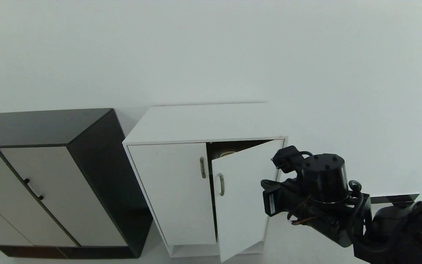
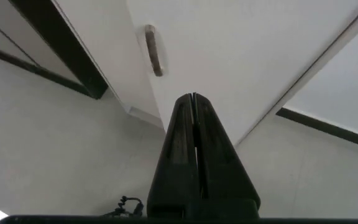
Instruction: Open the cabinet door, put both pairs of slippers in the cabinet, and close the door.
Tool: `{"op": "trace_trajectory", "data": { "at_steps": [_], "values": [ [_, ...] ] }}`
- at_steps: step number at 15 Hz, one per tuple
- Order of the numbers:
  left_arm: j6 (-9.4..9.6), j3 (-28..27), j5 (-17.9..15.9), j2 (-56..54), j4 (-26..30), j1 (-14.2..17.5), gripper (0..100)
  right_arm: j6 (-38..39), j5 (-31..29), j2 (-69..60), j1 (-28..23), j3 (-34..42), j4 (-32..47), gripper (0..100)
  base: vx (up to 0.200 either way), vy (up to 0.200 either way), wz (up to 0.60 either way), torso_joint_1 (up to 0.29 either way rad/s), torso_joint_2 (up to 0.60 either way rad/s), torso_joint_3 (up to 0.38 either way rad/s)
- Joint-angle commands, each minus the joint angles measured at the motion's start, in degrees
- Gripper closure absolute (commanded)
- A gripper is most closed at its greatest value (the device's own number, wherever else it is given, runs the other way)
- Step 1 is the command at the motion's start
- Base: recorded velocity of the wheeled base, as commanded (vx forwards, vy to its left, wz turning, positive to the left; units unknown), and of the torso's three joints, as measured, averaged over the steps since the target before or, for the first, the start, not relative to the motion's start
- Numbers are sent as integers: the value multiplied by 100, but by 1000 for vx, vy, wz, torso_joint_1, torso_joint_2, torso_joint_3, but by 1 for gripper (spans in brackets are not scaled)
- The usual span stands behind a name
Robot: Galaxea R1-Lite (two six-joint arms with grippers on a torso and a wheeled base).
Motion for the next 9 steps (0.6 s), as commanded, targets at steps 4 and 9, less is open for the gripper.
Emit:
{"op": "trace_trajectory", "data": {
  "at_steps": [4,9],
  "values": [
    [2,0,-2,-1,2,1,100,-11,1256,-27,-63,796,-782,100,0,0,0,0,0,0],
    [2,0,-2,-1,2,1,100,-47,1801,-62,-107,1051,-791,100,0,0,0,0,0,0]
  ]
}}
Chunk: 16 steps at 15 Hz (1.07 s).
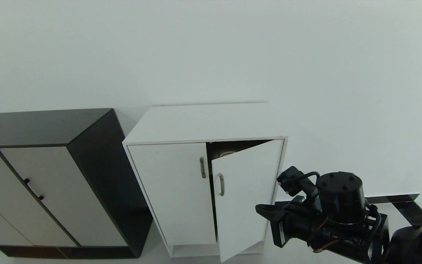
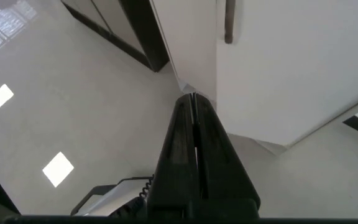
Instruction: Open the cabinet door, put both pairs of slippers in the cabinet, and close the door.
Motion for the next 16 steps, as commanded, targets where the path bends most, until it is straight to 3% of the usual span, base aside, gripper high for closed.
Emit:
{"op": "trace_trajectory", "data": {
  "at_steps": [1,10,16],
  "values": [
    [-1,0,1,-1,-1,1,100,6,4,-1,4,40,3,100,0,0,0,0,0,0],
    [-1,0,1,-1,-1,1,100,-328,654,-63,13,445,-59,100,178,0,0,4,3,3],
    [-1,0,1,-1,-1,1,100,-337,628,535,-189,-311,-129,100,0,0,0,0,0,0]
  ]
}}
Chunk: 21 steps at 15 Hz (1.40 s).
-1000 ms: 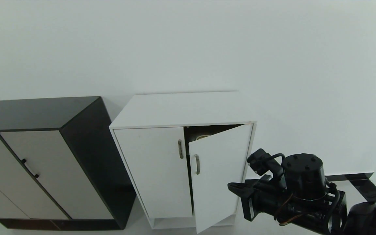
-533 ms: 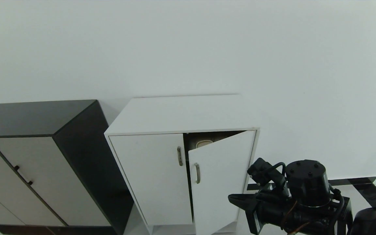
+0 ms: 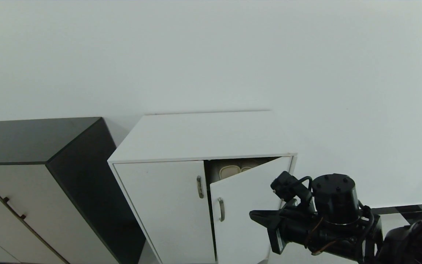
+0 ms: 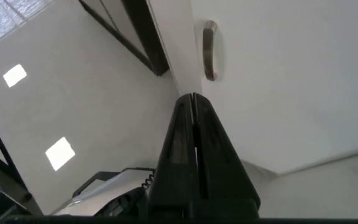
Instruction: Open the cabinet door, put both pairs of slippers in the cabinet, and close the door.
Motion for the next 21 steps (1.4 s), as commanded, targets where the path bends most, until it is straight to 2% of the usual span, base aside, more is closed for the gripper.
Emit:
{"op": "trace_trajectory", "data": {
  "at_steps": [1,5,10,12,21],
  "values": [
    [-1,0,1,-1,-1,1,100,3,-7,461,-152,-448,2,100,0,0,0,0,0,0],
    [-10,0,10,-1,-1,1,100,3,-16,1111,-434,-1133,-6,100,0,0,0,0,0,0],
    [-10,0,10,-1,-1,1,100,3,-16,1252,-662,-1511,2,100,0,0,0,0,0,0],
    [-10,0,1,-1,-1,1,100,3,-16,1427,-917,-1775,2,100,0,0,0,0,0,0],
    [-10,0,10,-1,-1,1,100,100,-7,1937,-1295,-2214,-6,100,0,0,0,0,0,0]
  ]
}}
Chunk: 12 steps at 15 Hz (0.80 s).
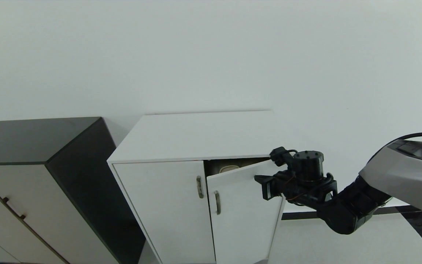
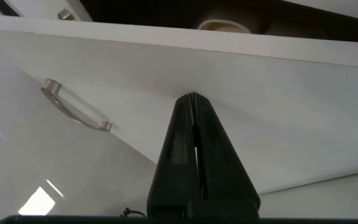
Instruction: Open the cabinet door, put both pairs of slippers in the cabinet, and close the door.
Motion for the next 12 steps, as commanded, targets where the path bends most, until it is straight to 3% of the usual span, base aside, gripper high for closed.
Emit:
{"op": "trace_trajectory", "data": {
  "at_steps": [1,12],
  "values": [
    [4,0,-7,-1,2,1,100,-1,-3,159,-71,-127,-3,100,0,0,0,0,0,0],
    [-23,0,2,-1,2,1,100,227,-3,440,-264,-523,-3,100,0,0,0,0,0,0]
  ]
}}
